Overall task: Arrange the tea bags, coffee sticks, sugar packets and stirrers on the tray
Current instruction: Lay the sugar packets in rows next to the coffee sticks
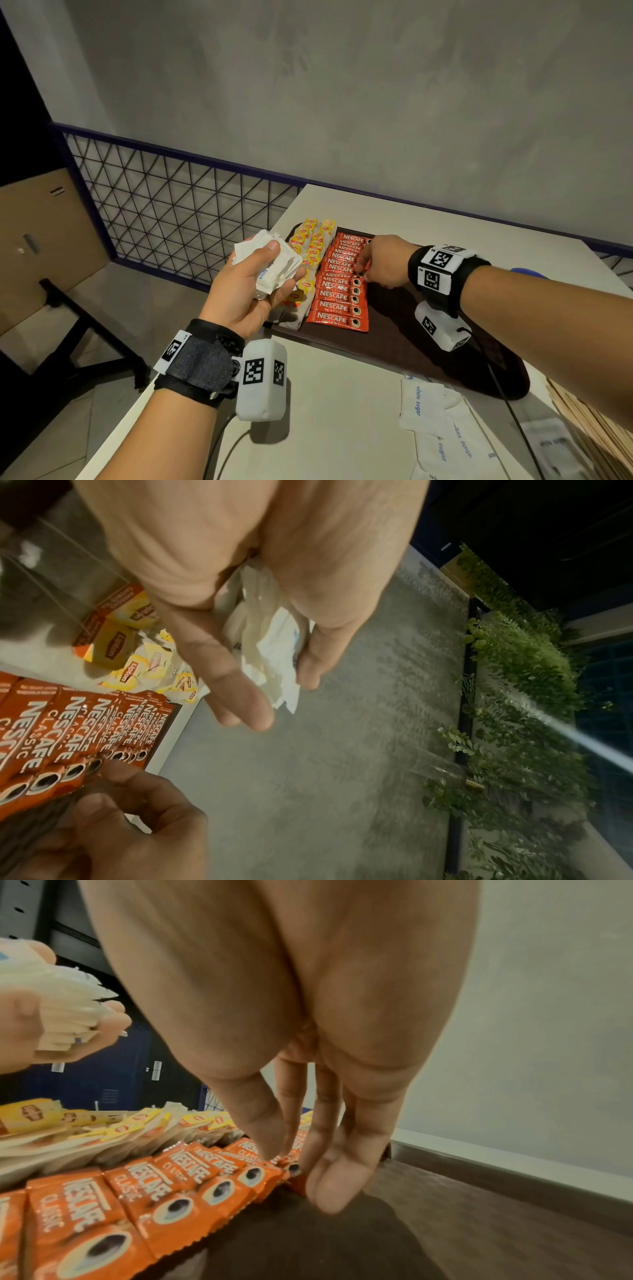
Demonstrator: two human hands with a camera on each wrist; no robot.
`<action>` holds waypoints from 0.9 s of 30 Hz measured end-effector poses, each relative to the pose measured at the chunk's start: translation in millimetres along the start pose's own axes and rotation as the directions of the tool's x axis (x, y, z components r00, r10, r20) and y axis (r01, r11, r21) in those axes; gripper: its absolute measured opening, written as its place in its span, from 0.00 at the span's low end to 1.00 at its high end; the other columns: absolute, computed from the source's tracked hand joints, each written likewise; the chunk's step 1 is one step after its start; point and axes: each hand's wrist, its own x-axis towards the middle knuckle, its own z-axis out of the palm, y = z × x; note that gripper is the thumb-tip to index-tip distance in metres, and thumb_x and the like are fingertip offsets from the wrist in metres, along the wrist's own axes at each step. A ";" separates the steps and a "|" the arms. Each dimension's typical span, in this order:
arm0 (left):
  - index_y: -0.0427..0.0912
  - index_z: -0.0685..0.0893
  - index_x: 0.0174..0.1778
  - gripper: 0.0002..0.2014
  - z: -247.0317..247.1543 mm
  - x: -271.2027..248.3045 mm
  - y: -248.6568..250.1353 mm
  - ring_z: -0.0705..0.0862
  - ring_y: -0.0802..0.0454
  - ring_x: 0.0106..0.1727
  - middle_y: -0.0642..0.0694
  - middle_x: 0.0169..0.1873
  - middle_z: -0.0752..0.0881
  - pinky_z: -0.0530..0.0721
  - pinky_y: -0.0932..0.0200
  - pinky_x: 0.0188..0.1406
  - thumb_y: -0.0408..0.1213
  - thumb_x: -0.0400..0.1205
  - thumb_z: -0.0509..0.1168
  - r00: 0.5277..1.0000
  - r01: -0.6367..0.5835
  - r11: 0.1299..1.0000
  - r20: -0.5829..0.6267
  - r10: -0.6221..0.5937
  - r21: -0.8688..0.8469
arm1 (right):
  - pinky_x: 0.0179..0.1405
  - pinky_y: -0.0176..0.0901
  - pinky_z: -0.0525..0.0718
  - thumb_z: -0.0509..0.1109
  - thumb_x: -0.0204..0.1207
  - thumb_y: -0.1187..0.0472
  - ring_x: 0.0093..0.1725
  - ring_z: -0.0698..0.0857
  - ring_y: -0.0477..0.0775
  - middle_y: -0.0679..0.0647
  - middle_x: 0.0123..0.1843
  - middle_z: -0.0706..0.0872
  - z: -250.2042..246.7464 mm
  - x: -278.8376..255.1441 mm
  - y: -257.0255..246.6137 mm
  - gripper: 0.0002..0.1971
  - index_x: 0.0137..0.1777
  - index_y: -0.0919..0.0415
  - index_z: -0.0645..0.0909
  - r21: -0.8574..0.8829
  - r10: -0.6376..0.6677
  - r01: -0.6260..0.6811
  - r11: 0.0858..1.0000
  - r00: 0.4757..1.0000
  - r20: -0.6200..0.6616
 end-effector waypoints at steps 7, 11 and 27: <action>0.39 0.79 0.76 0.26 -0.8 0.2 1.4 0.93 0.37 0.50 0.31 0.60 0.90 0.90 0.61 0.27 0.39 0.81 0.72 1.000 -0.004 1.000 0.010 0.004 0.013 | 0.56 0.49 0.89 0.66 0.89 0.53 0.43 0.85 0.53 0.60 0.54 0.93 3.3 1.5 7.1 0.15 0.60 0.64 0.89 -0.057 0.012 -0.012 0.998 1.000 -0.006; 0.40 0.78 0.78 0.31 -1.8 1.0 1.0 0.93 0.38 0.50 0.31 0.62 0.89 0.90 0.61 0.26 0.40 0.77 0.73 1.000 -0.004 1.000 0.027 0.003 0.011 | 0.54 0.50 0.91 0.71 0.85 0.56 0.47 0.92 0.58 0.60 0.50 0.93 1.0 5.2 10.0 0.13 0.58 0.65 0.90 0.008 0.045 -0.044 0.999 0.998 -0.042; 0.41 0.79 0.75 0.28 7.5 -4.9 -2.9 0.94 0.38 0.50 0.33 0.58 0.91 0.88 0.63 0.24 0.41 0.78 0.73 1.000 0.010 1.000 0.024 -0.010 0.016 | 0.52 0.52 0.94 0.70 0.84 0.58 0.45 0.94 0.58 0.59 0.43 0.93 -10.5 -4.9 14.8 0.11 0.55 0.63 0.91 0.139 0.052 -0.046 0.989 0.998 -0.041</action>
